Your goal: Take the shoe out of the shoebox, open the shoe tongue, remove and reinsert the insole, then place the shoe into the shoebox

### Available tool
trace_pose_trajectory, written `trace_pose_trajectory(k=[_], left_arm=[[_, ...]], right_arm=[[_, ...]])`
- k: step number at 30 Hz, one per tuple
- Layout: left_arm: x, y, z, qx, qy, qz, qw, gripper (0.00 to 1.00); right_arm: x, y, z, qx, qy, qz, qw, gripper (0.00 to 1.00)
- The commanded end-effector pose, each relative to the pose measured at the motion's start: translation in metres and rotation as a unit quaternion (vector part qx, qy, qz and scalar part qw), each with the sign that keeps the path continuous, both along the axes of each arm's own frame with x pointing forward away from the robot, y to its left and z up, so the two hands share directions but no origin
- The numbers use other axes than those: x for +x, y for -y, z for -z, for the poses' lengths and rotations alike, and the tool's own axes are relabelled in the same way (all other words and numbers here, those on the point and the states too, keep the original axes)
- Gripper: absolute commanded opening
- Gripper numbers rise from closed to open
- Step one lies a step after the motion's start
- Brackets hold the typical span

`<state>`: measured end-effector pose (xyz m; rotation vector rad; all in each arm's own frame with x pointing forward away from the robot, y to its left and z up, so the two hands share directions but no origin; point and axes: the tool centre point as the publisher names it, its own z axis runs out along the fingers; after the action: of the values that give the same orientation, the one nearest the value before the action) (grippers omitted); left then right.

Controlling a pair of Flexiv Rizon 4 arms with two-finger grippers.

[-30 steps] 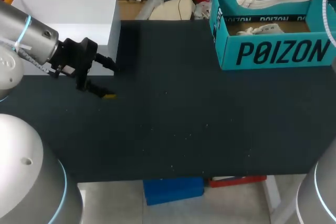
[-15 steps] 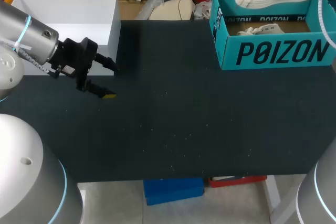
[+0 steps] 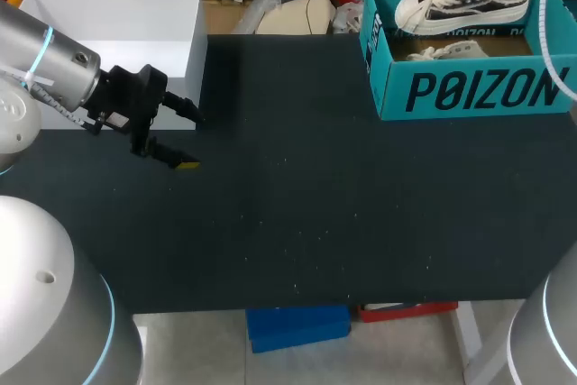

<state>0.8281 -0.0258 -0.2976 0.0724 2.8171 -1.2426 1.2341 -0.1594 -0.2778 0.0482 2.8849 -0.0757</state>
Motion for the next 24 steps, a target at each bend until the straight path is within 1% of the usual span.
trace_pose_trajectory(k=[1,7,13,19,24], left_arm=[[-0.001,0.000,0.001,0.000,0.002,-0.001,1.000,1.00],[-0.001,0.000,0.001,0.000,0.002,-0.001,1.000,1.00],[-0.001,0.000,0.001,0.000,0.002,-0.001,1.000,1.00],[-0.001,0.000,0.001,0.000,0.002,-0.001,1.000,1.00],[-0.001,0.000,0.001,0.000,0.002,-0.001,1.000,1.00]], right_arm=[[0.019,0.000,0.024,0.013,-0.004,0.002,1.000,0.00],[0.027,0.000,0.047,0.027,-0.010,0.011,1.000,0.00],[0.030,0.000,0.068,0.037,-0.022,0.012,0.999,0.00],[0.028,0.002,0.086,0.044,-0.043,0.011,0.998,0.00],[0.028,0.001,0.098,0.051,-0.048,0.006,0.998,0.00]])
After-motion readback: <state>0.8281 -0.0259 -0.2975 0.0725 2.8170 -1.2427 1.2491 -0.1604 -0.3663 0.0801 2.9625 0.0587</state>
